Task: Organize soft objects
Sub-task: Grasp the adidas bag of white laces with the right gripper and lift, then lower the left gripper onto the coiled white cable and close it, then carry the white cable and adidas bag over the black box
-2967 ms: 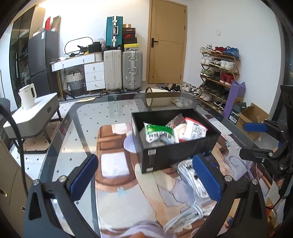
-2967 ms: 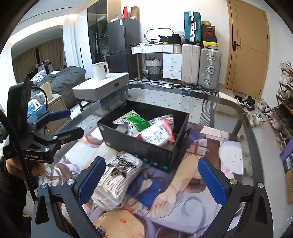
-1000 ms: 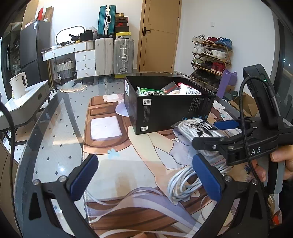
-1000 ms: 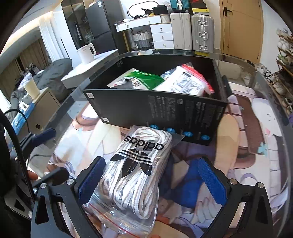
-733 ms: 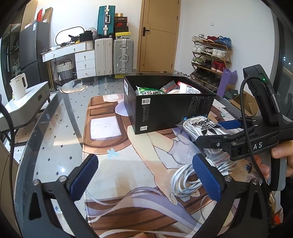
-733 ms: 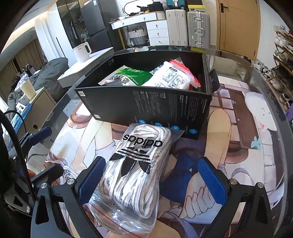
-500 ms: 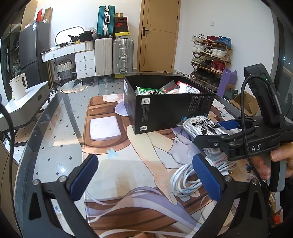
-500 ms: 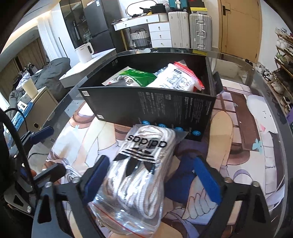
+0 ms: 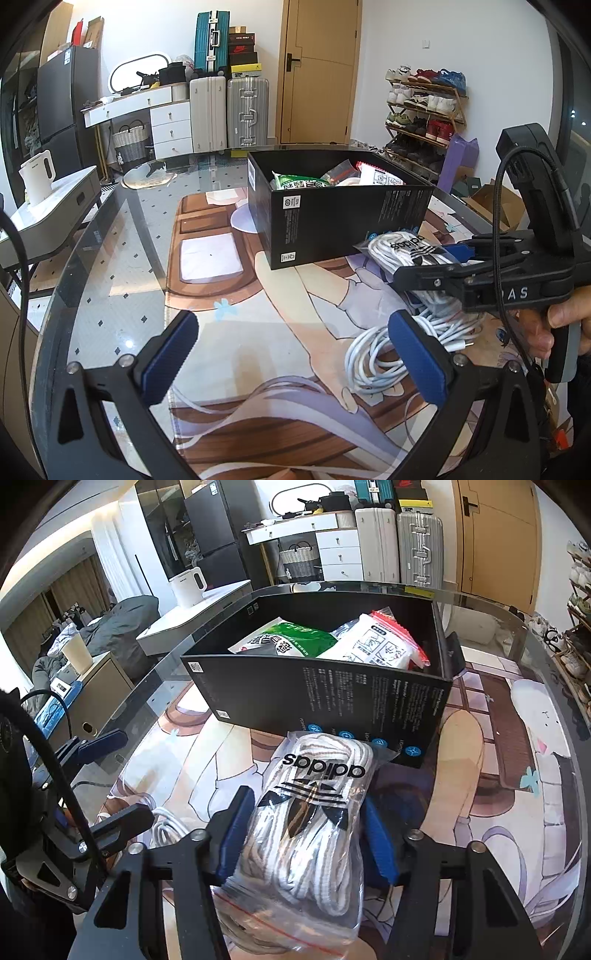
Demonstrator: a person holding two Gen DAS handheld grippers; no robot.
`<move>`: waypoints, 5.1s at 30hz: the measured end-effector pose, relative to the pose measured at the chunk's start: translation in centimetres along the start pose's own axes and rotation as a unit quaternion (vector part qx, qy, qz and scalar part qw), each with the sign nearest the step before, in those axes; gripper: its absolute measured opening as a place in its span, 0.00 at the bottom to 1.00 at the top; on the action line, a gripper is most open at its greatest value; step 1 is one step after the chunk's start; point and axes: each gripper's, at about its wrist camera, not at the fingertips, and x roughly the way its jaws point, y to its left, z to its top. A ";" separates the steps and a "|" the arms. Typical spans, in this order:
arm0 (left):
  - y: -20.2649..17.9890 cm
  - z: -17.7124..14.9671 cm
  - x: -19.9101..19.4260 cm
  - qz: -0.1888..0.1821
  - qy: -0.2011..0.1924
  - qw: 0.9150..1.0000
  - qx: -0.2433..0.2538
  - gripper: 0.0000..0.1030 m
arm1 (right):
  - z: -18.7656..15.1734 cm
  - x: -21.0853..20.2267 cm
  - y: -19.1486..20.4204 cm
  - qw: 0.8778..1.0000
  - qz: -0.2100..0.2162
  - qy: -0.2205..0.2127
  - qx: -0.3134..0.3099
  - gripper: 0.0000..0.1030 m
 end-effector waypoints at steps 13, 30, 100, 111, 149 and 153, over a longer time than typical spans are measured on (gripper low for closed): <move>0.0 -0.2 0.1 0.009 -0.003 1.000 0.001 1.00 | -0.8 -2.7 -2.1 1.000 0.008 -0.020 0.019 0.44; -2.3 -0.4 -0.2 -0.027 0.031 0.999 0.000 1.00 | 0.1 -6.8 -3.4 0.997 0.005 -0.063 0.037 0.44; -2.8 4.6 -2.0 -0.096 0.005 0.995 0.026 0.30 | 0.0 -9.6 -4.5 0.995 0.010 -0.090 0.047 0.44; -1.7 8.1 -1.4 -0.077 -0.007 0.996 0.032 0.30 | 0.7 -9.1 -3.5 0.995 0.021 -0.089 0.030 0.44; 0.9 14.9 8.3 -0.082 0.029 0.994 0.069 0.30 | 10.2 -2.9 -1.7 0.998 -0.027 -0.033 -0.045 0.44; 0.3 14.7 9.0 -0.078 0.035 0.993 0.083 0.30 | 10.5 -1.9 -1.6 0.997 -0.031 -0.015 -0.076 0.44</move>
